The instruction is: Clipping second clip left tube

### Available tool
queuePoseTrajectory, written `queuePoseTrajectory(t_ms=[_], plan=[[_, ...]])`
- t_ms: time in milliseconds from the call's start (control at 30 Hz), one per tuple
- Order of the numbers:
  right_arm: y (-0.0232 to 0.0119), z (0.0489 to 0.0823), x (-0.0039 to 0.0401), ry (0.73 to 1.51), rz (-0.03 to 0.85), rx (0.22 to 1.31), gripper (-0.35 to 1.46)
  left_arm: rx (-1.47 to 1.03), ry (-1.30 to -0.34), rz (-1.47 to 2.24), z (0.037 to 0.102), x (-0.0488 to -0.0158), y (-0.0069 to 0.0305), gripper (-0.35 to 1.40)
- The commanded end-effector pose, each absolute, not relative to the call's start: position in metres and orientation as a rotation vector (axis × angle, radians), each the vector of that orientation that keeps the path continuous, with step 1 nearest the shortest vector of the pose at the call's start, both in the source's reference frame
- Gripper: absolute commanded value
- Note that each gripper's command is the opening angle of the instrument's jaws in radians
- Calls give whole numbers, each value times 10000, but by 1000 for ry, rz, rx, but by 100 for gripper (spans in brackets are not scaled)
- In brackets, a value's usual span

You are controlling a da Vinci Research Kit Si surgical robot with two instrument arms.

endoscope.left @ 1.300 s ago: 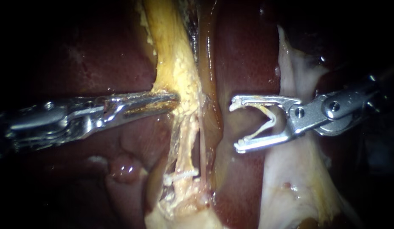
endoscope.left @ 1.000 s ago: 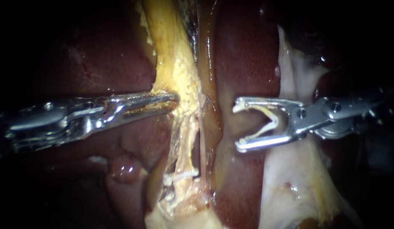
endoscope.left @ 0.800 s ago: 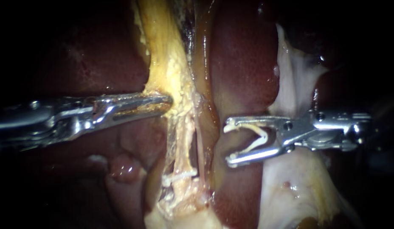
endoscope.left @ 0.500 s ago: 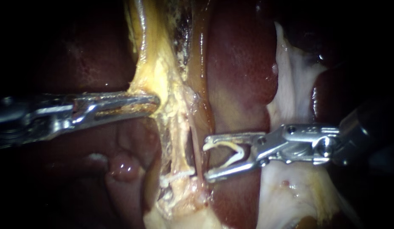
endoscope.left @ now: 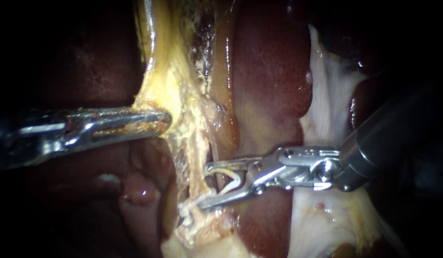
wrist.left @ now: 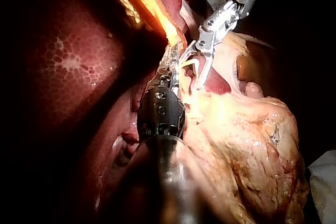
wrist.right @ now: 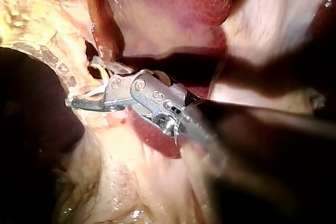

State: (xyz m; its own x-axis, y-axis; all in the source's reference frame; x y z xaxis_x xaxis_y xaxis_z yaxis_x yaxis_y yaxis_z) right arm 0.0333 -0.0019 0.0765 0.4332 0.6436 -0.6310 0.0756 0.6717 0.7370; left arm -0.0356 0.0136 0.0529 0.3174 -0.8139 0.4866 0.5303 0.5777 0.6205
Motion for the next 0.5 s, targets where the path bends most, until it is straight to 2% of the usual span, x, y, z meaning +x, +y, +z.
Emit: queuePoseTrajectory(t_ms=[33,500], plan=[[-21,766,336,1084,389,787,57,380,-864,-912,529,-356,136,-35],[-34,743,346,1197,313,955,44,380,-864,-911,531,-355,136,-35]])
